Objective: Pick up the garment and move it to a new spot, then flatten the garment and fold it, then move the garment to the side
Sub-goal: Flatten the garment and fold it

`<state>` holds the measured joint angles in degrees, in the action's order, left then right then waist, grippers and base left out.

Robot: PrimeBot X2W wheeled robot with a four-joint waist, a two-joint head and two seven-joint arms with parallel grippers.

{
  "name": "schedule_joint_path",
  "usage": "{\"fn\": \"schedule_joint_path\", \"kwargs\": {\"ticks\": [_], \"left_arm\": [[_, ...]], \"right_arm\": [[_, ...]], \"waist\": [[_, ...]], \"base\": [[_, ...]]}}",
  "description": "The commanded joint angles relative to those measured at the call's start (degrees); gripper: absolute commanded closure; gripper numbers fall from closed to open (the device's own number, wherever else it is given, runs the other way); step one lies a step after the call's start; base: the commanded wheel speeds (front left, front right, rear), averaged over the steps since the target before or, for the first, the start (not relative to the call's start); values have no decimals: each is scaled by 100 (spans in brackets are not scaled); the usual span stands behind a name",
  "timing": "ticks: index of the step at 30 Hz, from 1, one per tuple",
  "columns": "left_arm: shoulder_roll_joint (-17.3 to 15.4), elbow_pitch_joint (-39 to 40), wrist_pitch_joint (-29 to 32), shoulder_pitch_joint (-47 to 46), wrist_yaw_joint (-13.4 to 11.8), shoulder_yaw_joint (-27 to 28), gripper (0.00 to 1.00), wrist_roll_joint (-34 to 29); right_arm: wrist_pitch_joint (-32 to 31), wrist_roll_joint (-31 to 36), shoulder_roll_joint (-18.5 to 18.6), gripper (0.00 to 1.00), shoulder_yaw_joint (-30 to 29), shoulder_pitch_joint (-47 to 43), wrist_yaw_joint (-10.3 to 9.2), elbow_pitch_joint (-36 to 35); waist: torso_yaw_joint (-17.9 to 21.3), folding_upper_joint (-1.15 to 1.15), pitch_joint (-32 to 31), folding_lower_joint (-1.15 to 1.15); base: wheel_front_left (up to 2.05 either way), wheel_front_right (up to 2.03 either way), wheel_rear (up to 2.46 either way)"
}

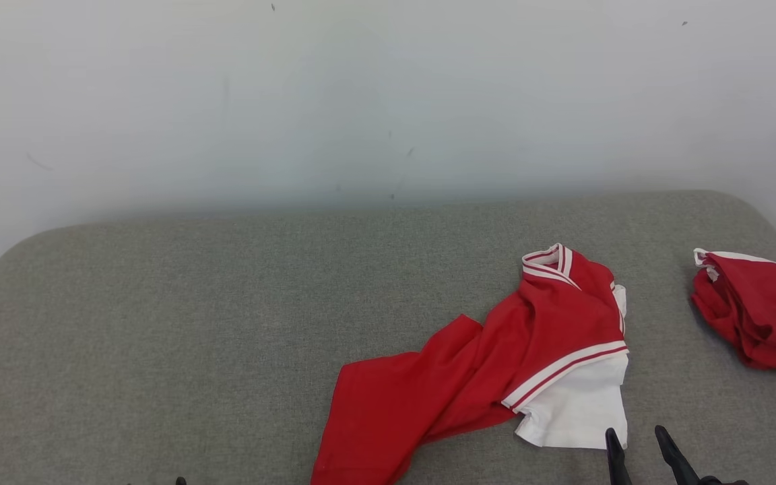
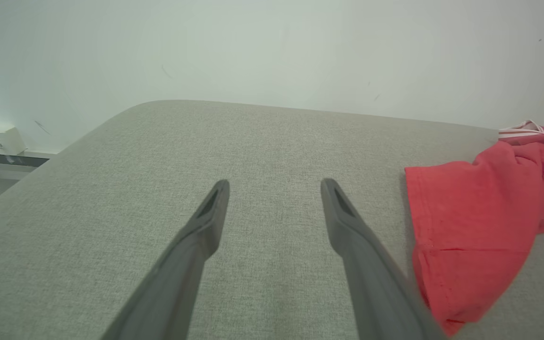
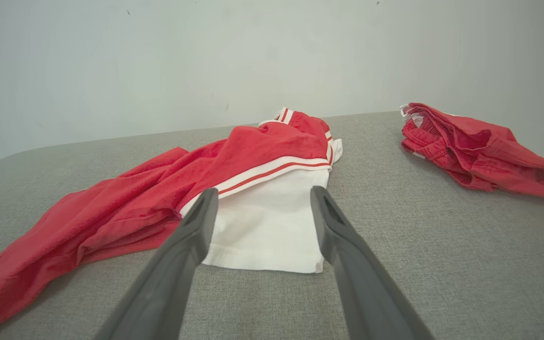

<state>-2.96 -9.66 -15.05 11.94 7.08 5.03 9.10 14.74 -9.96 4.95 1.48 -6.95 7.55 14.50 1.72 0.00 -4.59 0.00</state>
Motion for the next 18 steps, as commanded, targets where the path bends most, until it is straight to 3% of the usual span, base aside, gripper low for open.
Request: {"fn": "schedule_joint_path", "kwargs": {"ticks": [1,18], "left_arm": [[11,5,-16,-6,19,-14,0,8],[11,-88,-16,-89,35,-189,0,-138]], "right_arm": [[44,43,-9,0,-6,28,-12,8],[45,39,-30,0,-35,79,-12,22]], "waist": [[14,0,1,0],[103,0,62,0]], "base": [[0,0,0],[0,0,0]]}}
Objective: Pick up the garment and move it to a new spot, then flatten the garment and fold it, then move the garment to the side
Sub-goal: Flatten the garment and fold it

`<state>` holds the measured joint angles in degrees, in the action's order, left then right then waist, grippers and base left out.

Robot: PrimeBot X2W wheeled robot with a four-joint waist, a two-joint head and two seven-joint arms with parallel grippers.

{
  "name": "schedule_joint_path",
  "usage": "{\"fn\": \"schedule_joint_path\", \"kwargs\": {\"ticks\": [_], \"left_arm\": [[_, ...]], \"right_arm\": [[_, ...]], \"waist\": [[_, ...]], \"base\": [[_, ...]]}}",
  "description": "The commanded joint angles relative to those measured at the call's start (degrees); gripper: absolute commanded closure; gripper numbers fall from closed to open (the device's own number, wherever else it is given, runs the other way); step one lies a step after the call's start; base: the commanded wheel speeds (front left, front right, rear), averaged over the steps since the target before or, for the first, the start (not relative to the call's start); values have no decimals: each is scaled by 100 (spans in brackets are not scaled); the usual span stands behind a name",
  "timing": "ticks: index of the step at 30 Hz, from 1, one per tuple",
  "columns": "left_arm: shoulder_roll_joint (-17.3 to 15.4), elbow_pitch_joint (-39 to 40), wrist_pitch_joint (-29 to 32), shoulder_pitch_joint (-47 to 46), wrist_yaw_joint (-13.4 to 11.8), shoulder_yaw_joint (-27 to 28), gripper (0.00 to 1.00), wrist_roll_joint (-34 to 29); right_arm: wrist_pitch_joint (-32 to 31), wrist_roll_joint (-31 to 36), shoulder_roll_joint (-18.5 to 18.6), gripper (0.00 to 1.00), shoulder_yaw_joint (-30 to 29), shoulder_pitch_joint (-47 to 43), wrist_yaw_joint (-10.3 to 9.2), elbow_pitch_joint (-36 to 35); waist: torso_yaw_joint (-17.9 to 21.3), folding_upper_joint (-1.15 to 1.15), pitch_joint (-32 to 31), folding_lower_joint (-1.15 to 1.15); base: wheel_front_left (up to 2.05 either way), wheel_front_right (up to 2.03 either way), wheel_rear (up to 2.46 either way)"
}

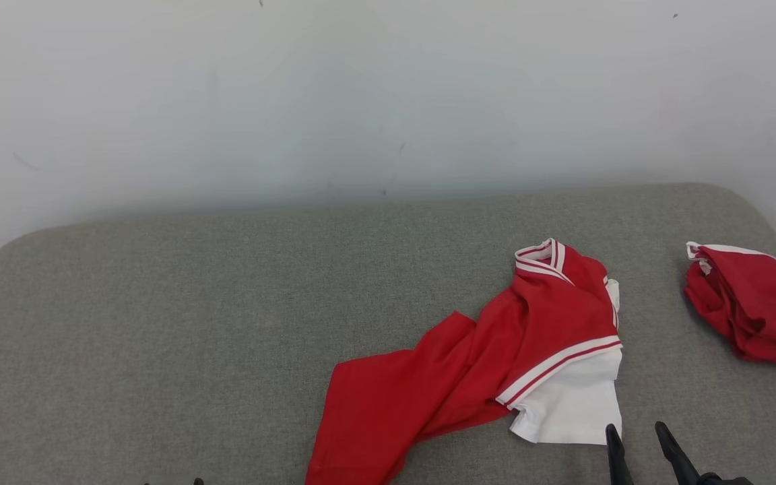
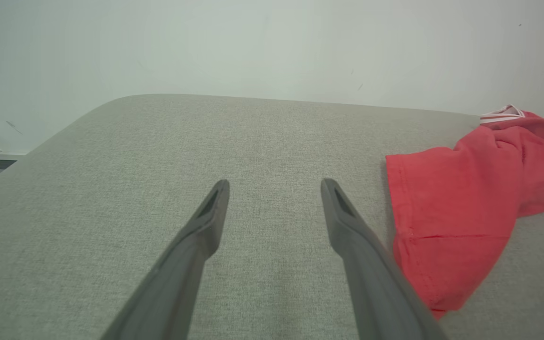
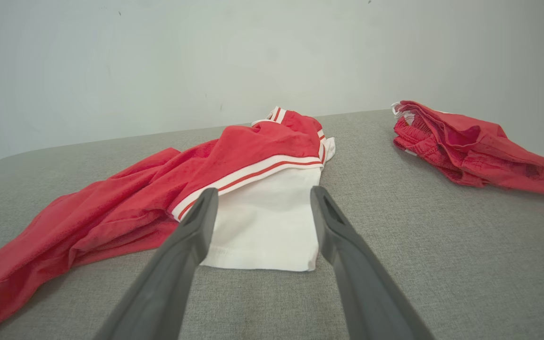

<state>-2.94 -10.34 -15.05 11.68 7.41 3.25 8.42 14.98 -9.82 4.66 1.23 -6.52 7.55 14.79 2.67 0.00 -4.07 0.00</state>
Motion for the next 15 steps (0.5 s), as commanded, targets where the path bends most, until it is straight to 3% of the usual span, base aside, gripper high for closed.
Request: {"fn": "schedule_joint_path", "kwargs": {"ticks": [1,7,15], "left_arm": [[9,-46,-16,-90,3,-32,0,-54],[-135,-509,2,-372,6,-637,0,159],[-469,-1140,872,-1237,2,-1741,0,774]], "right_arm": [[21,14,8,0,-6,48,-12,1],[-256,5,97,0,-34,218,-12,-36],[-418,15,75,0,10,393,-12,-113]], "waist": [[16,0,20,0],[79,0,92,0],[191,0,280,0]], "base": [[0,0,0],[0,0,0],[0,0,0]]}}
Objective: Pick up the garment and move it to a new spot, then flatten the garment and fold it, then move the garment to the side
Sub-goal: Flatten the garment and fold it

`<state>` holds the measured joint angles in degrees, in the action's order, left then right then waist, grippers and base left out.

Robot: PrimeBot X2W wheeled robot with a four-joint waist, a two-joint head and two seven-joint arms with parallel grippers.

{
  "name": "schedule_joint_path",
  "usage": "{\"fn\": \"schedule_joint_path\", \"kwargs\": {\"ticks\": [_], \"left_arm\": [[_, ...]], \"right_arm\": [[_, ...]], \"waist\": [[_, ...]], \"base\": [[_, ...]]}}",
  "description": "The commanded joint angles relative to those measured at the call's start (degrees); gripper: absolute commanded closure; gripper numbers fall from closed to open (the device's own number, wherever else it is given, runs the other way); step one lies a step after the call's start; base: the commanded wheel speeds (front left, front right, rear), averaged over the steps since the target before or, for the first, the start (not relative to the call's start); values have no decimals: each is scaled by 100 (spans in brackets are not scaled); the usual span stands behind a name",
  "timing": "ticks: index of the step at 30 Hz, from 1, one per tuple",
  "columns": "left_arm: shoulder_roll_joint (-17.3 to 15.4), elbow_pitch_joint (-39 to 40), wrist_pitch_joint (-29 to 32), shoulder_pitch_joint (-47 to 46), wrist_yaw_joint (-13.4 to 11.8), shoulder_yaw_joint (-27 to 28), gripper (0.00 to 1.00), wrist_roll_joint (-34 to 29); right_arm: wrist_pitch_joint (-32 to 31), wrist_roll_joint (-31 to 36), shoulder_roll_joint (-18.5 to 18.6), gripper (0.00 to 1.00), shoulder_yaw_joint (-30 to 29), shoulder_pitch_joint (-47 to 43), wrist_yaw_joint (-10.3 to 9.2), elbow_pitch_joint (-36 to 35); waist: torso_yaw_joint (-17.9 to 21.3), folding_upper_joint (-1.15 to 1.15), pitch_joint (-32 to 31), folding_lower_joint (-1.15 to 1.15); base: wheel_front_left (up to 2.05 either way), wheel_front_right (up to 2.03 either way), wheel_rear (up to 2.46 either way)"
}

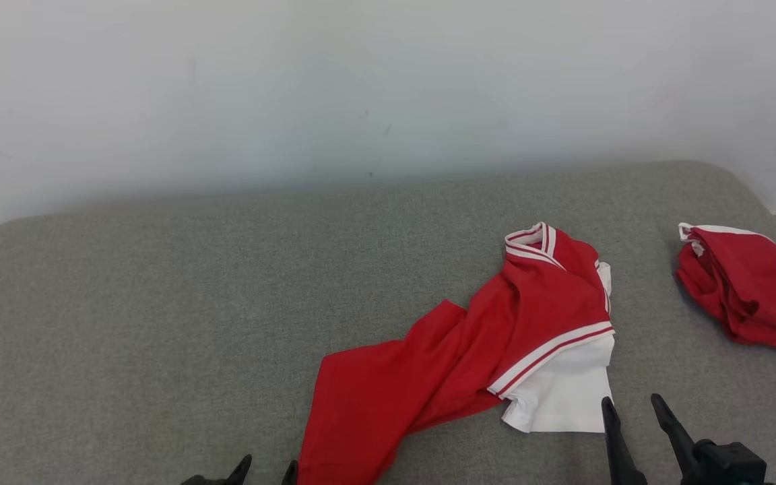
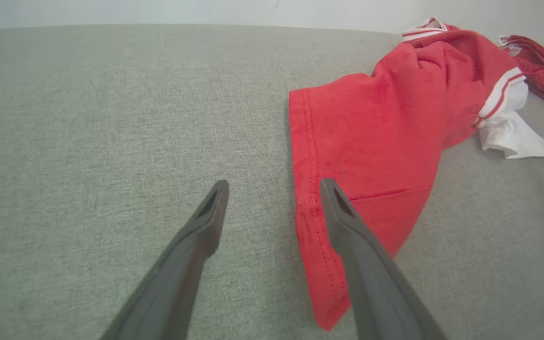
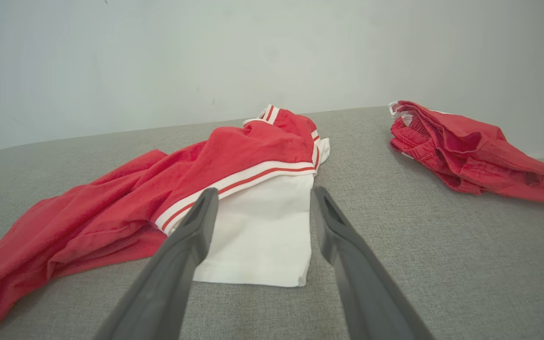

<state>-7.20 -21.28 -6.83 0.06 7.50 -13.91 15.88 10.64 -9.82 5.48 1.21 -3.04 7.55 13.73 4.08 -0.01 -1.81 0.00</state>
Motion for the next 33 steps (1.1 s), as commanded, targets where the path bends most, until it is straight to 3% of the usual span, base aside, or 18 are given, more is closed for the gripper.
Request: {"fn": "schedule_joint_path", "kwargs": {"ticks": [1,15,27,33], "left_arm": [[-63,-134,162,-176,-7,-102,0,79],[-242,-910,786,-820,-75,-557,0,116],[-305,-1144,579,-956,-608,-639,0,-185],[-236,-968,517,-830,-451,-803,0,-126]], "right_arm": [[24,-11,-17,0,28,55,-12,3],[112,-82,-48,0,125,197,-12,100],[190,-121,-84,0,138,257,-12,154],[194,-117,-75,0,109,245,-12,169]], "waist": [[73,1,78,0],[358,1,364,0],[390,1,424,0],[330,1,404,0]], "base": [[0,0,0],[0,0,0],[0,0,0],[0,0,0]]}}
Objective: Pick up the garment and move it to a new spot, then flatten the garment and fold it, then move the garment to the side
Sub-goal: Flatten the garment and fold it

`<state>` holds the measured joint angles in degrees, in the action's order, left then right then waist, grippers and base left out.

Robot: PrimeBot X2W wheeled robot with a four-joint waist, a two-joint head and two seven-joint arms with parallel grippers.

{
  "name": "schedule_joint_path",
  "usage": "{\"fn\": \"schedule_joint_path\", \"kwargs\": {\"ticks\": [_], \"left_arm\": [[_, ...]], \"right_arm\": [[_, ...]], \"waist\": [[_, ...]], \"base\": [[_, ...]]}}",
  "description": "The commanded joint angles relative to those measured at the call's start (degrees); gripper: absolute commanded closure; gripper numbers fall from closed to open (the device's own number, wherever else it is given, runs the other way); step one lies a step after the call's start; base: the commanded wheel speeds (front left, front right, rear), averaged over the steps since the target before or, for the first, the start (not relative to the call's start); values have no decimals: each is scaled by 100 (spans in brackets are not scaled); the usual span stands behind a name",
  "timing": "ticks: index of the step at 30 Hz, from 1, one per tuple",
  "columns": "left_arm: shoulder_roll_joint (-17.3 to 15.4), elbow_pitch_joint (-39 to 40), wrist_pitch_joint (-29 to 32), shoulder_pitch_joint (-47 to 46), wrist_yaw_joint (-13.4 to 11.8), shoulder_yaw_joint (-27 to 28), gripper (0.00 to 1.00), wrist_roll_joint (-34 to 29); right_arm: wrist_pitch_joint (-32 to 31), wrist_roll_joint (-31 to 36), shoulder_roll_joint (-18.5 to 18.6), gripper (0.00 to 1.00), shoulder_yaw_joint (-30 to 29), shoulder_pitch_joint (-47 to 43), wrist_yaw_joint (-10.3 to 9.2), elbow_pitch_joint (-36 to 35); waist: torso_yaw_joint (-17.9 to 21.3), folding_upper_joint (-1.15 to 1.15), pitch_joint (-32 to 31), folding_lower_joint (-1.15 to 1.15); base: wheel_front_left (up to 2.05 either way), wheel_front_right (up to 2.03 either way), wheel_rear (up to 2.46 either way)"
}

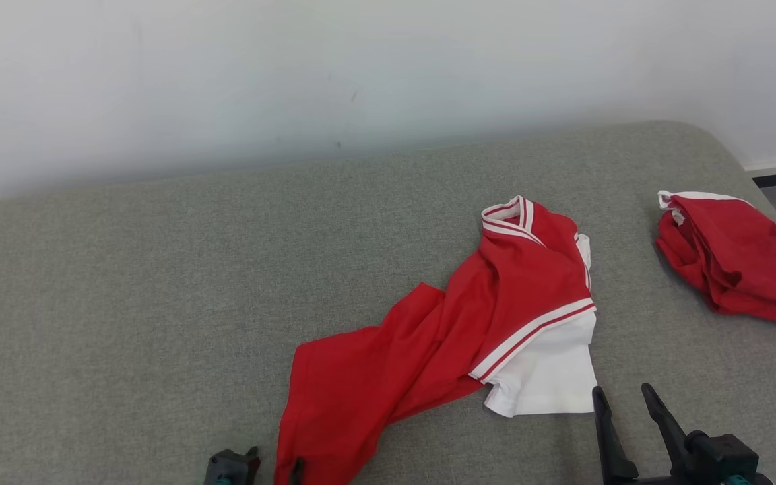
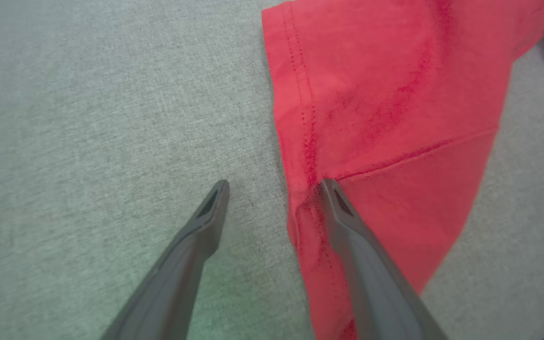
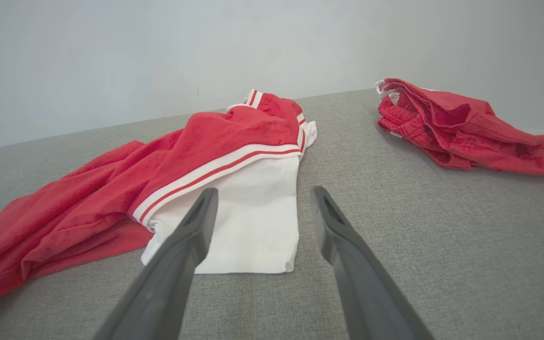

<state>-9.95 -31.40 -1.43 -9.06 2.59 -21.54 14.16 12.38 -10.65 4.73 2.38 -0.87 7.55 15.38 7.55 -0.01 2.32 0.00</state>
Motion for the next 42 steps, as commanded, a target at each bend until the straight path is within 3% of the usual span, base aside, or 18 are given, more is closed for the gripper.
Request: {"fn": "schedule_joint_path", "kwargs": {"ticks": [1,7,14,32,42], "left_arm": [[65,75,2,88,79,-75,0,77],[166,247,149,112,285,-251,0,260],[120,504,222,182,301,-290,0,362],[-140,1496,653,713,25,-486,0,293],[-89,1219,733,435,-2,-426,0,456]], "right_arm": [[17,-32,0,0,-9,26,-12,6],[5,-25,0,0,26,26,-12,8],[1,-41,30,0,30,-4,-12,-1],[-7,-48,35,0,11,-62,-12,-26],[-23,-24,24,0,49,31,-12,-25]], "waist": [[-30,1,-12,0],[-55,1,-43,0],[-22,1,-67,0],[-50,1,-80,0],[39,1,-38,0]], "base": [[0,0,0],[0,0,0],[0,0,0],[0,0,0],[0,0,0]]}}
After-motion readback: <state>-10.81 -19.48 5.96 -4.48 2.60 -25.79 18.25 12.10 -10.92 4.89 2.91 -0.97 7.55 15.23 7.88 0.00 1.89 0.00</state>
